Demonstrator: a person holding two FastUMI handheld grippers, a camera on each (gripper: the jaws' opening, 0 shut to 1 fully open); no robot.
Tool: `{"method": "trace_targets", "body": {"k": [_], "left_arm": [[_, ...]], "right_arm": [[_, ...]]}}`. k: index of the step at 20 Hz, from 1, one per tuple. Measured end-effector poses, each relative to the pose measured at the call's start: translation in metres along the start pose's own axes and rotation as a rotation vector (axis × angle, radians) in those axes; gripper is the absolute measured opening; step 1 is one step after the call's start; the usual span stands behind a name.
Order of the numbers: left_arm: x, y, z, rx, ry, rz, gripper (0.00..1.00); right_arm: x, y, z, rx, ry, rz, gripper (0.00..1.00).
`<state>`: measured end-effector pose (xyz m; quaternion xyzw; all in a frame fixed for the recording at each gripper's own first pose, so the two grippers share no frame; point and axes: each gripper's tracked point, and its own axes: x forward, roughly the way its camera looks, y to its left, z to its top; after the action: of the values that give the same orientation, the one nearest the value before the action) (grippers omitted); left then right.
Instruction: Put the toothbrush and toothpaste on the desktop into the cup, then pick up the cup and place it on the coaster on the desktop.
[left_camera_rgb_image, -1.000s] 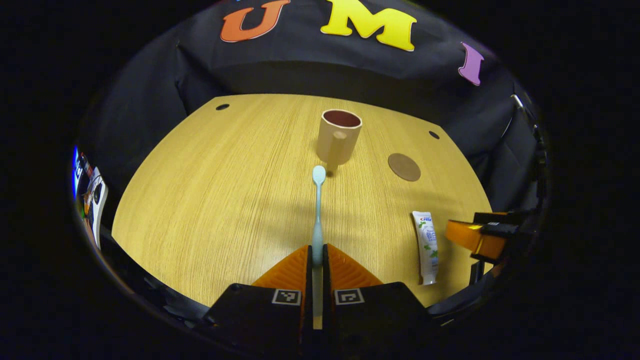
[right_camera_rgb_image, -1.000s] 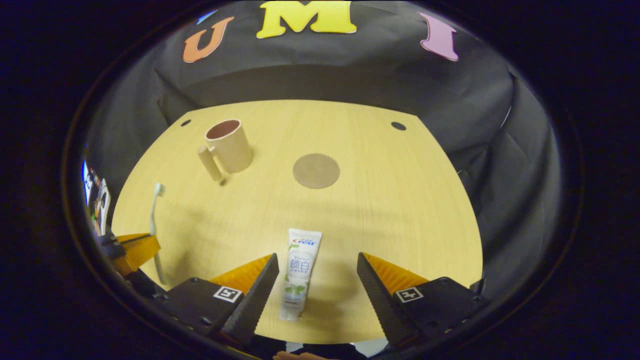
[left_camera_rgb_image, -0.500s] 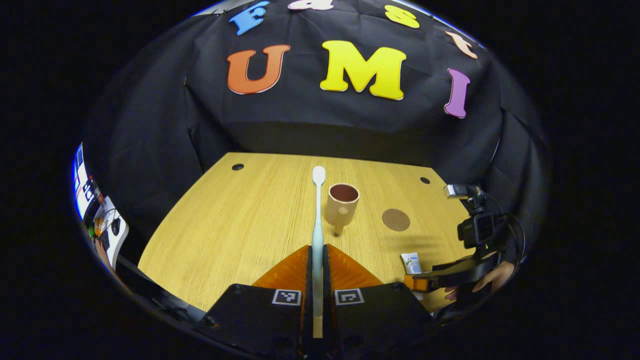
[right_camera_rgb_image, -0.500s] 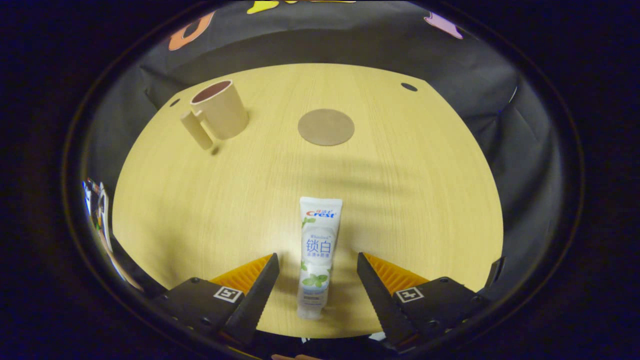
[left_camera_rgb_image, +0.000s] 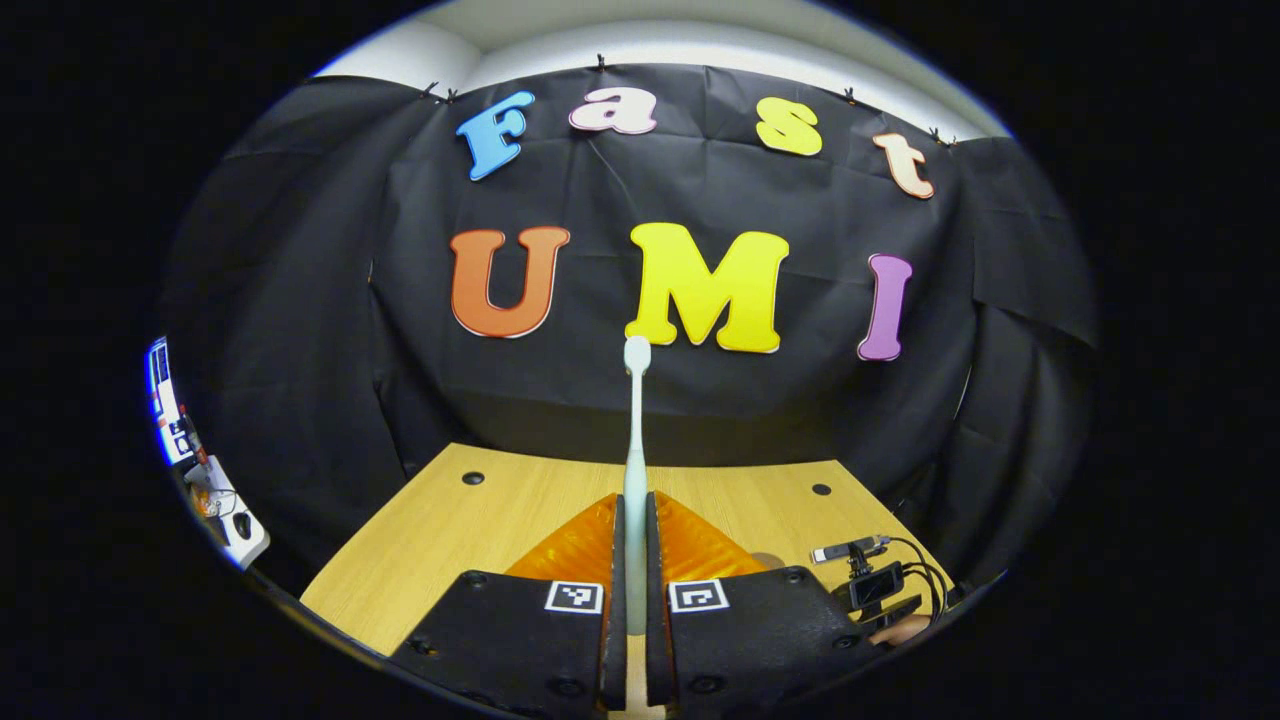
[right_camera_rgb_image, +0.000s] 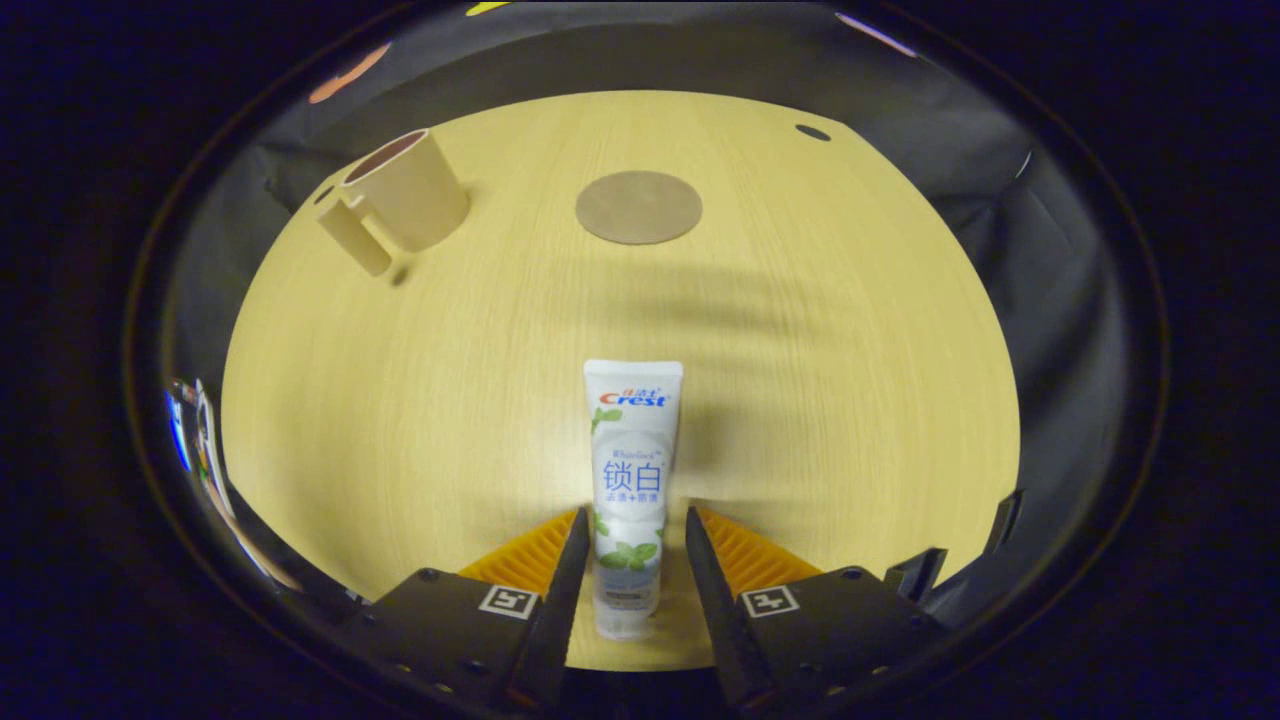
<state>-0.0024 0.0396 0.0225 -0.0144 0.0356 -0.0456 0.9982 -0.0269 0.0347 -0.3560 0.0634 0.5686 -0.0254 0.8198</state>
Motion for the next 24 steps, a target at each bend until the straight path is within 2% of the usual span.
{"method": "trace_targets", "body": {"k": [1, 4, 7, 11, 14, 18, 20, 21, 24], "left_arm": [[0.002, 0.000, 0.007, 0.006, -0.012, 0.000, 0.10], [0.010, 0.001, 0.006, 0.006, -0.009, -0.009, 0.10], [0.015, -0.005, -0.003, -0.012, 0.017, -0.030, 0.10], [0.031, -0.013, -0.008, -0.004, 0.037, -0.055, 0.10], [0.042, -0.021, -0.016, -0.002, 0.053, -0.071, 0.10], [0.053, -0.028, -0.025, -0.003, 0.076, -0.085, 0.10], [0.058, -0.032, -0.028, -0.008, 0.084, -0.096, 0.10], [0.060, -0.033, -0.028, -0.011, 0.084, -0.097, 0.10], [0.070, -0.030, -0.024, -0.011, 0.073, -0.080, 0.10]], "right_arm": [[0.002, 0.000, -0.001, 0.010, 0.005, 0.001, 0.59], [0.003, 0.005, 0.000, 0.004, 0.005, 0.015, 0.39], [-0.007, 0.002, 0.010, -0.012, -0.063, 0.034, 0.29], [-0.060, 0.003, 0.057, -0.031, -0.274, 0.075, 0.29], [-0.115, 0.003, 0.107, -0.061, -0.483, 0.088, 0.27], [-0.199, 0.008, 0.158, -0.070, -0.731, 0.101, 0.29], [-0.235, 0.011, 0.174, -0.063, -0.834, 0.115, 0.27], [-0.254, 0.012, 0.179, -0.059, -0.879, 0.121, 0.31], [-0.299, 0.017, 0.190, -0.052, -0.988, 0.146, 0.29]]}}
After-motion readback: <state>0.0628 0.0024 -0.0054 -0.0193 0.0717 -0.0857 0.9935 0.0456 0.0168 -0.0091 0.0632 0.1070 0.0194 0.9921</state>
